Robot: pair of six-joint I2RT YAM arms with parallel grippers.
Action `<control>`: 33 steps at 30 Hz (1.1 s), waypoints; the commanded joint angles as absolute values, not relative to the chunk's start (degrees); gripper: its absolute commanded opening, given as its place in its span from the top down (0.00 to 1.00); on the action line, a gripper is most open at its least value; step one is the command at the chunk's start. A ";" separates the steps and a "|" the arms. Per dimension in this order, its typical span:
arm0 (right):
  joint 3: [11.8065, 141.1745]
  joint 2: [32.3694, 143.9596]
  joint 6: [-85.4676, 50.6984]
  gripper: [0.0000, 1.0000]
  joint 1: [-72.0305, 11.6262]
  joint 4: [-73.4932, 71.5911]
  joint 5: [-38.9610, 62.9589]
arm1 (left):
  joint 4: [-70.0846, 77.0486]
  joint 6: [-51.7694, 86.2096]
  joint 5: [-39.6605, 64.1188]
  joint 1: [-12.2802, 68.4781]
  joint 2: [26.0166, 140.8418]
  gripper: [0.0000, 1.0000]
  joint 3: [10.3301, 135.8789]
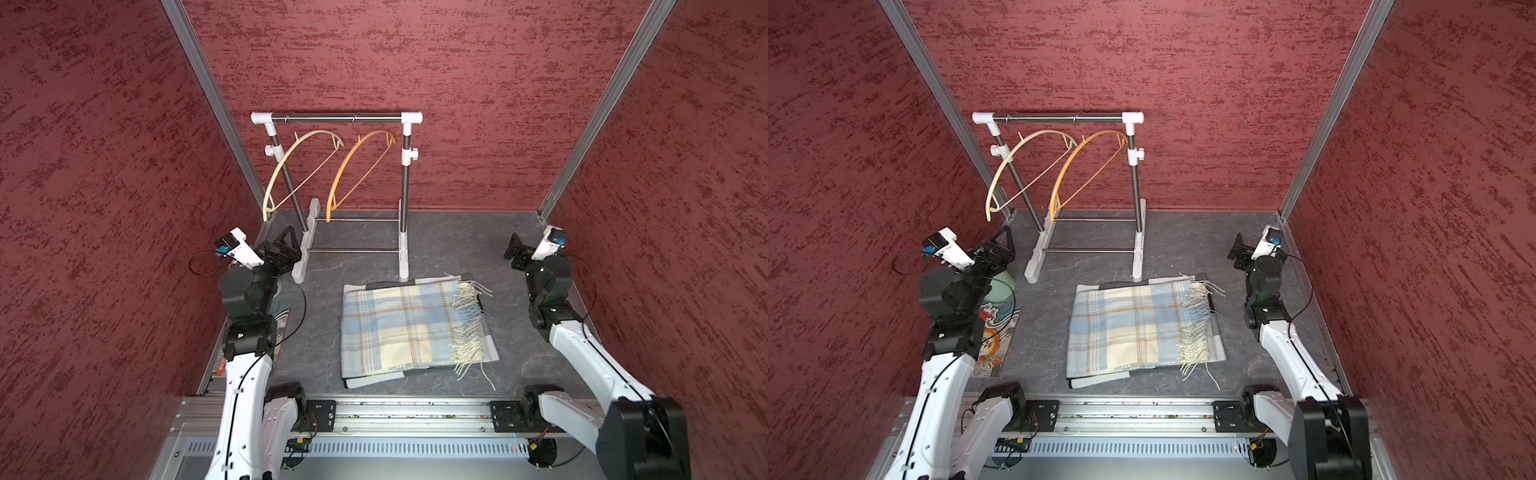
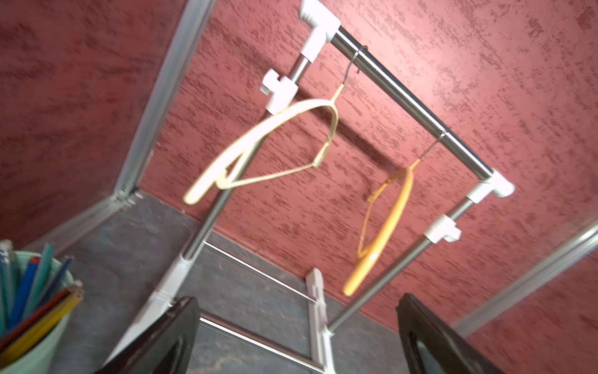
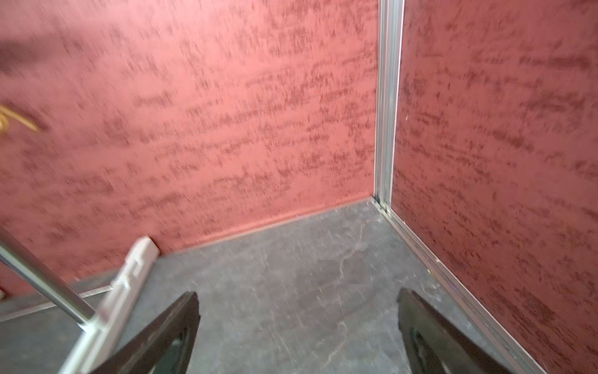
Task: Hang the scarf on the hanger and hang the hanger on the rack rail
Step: Pick up the hanger from the clothesline.
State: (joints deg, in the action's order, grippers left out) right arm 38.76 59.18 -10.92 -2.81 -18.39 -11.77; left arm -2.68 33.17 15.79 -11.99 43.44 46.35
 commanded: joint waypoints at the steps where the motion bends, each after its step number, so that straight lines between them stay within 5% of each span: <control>1: 46.22 59.22 -16.87 0.02 -2.68 3.29 -1.83 | -25.77 33.50 27.67 -12.78 48.78 0.06 60.41; 10: 58.26 62.80 -19.78 0.02 -2.92 22.49 18.59 | -52.15 14.39 30.61 -3.30 79.16 0.14 104.32; 16: 64.23 66.29 -15.48 0.02 -4.60 32.58 14.78 | -63.94 5.44 29.84 2.67 99.99 0.15 128.30; 24: 64.89 66.87 -15.64 0.02 -5.67 33.59 16.18 | -71.17 1.86 22.45 5.63 112.78 0.23 146.16; 33: 64.44 67.54 -15.84 0.08 -6.23 33.37 18.69 | -69.47 -1.27 17.38 9.41 112.56 0.82 146.69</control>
State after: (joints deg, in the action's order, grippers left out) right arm 63.18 67.35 -16.05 -5.72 32.93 16.95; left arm -69.52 0.75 20.40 8.14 113.84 145.73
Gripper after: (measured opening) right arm 0.923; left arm 0.191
